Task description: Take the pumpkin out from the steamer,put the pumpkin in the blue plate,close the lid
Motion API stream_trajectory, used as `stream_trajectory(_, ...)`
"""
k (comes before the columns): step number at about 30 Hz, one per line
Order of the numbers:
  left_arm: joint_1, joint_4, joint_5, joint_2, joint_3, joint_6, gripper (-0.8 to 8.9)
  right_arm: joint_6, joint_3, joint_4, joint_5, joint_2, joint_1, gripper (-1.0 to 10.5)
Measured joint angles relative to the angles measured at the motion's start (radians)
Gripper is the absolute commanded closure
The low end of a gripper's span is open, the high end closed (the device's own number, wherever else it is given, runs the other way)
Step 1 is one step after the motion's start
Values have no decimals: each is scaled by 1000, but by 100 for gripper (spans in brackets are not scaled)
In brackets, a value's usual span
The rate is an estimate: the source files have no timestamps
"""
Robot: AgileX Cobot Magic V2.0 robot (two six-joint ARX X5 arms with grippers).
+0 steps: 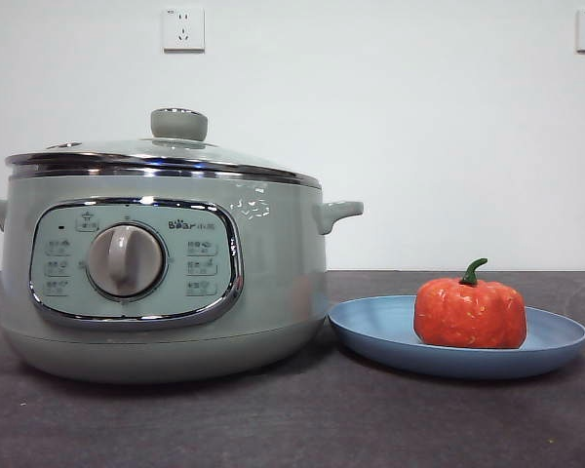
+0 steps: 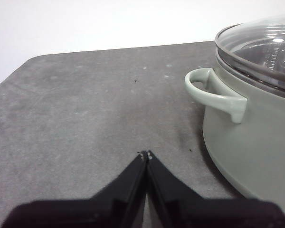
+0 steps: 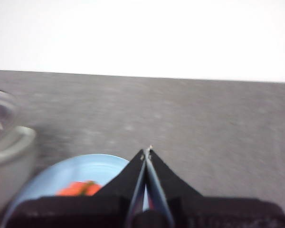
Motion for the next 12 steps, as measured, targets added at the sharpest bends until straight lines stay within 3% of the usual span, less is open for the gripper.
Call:
stream_trajectory(5,0,0,0,0,0,0,816,-6,-167,61,-74,-89,-115,946)
stream_trajectory(12,0,0,0,0,0,0,816,-4,-276,59,-76,-153,-161,946)
